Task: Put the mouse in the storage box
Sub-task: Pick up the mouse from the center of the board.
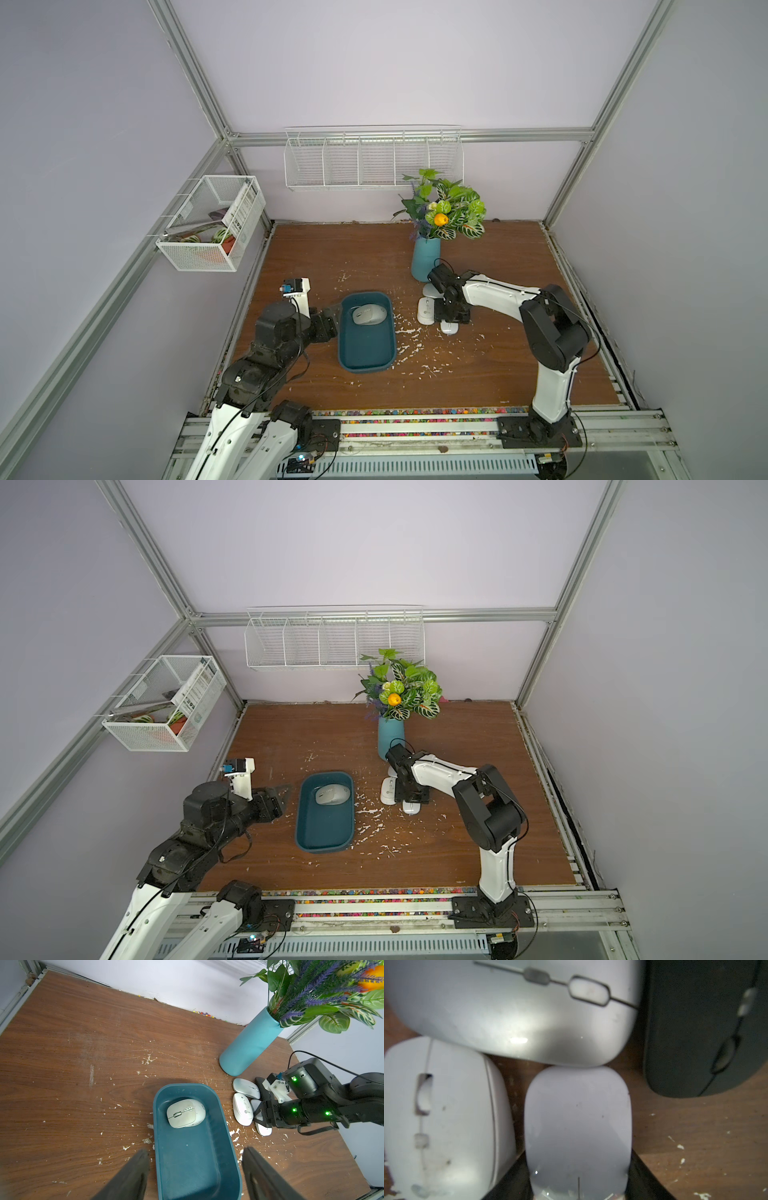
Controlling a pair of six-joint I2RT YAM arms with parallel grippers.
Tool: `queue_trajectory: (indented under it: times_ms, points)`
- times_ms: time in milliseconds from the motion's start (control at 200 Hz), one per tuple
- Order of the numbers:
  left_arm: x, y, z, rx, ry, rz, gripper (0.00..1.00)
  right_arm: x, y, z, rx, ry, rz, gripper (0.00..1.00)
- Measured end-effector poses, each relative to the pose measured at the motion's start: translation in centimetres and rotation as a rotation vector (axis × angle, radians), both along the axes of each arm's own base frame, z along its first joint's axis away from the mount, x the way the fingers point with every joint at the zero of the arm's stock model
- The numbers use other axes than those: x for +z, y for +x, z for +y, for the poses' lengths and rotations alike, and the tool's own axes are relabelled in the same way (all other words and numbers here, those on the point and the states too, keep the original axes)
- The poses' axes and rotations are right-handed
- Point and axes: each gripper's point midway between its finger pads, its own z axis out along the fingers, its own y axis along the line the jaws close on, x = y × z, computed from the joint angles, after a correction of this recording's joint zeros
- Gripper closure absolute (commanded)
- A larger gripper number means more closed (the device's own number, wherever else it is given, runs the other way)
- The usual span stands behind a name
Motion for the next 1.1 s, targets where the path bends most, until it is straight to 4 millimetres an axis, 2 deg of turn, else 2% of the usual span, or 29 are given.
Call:
queue_trajectory:
  times_ms: [335,515,675,810,910,990,1100]
  points:
    - [0.0,-0.1,-0.2,-0.009,-0.005,0.002,0.25,0.2,-0.2,-0.1,0.015,0.030,-0.041,0.52]
    - [0.2,-0.2,-1.0,-0.057,-0.028,-0.004,0.24,1.0,-2.1,-0.1,0.088,0.022,-0.068,0.53]
    - [0.2,-0.5,-1.9,-0.108,-0.052,-0.001,0.24,4.0,-3.2,1.5,0.221,0.042,-0.182,0.52]
    - [0.6,-0.7,-2.9,-0.163,-0.076,-0.007,0.24,8.1,-3.9,3.9,0.400,0.067,-0.374,0.46]
    - [0.9,-0.9,-3.6,-0.204,-0.095,-0.012,0.24,10.7,-5.6,6.1,0.587,0.096,-0.526,0.44]
    - [1.2,-1.2,-4.3,-0.242,-0.118,-0.020,0.24,11.8,-7.2,7.5,0.731,0.119,-0.624,0.44]
    - [1.4,-1.6,-5.6,-0.317,-0.165,-0.024,0.24,12.0,-9.4,8.7,0.899,0.138,-0.716,0.42]
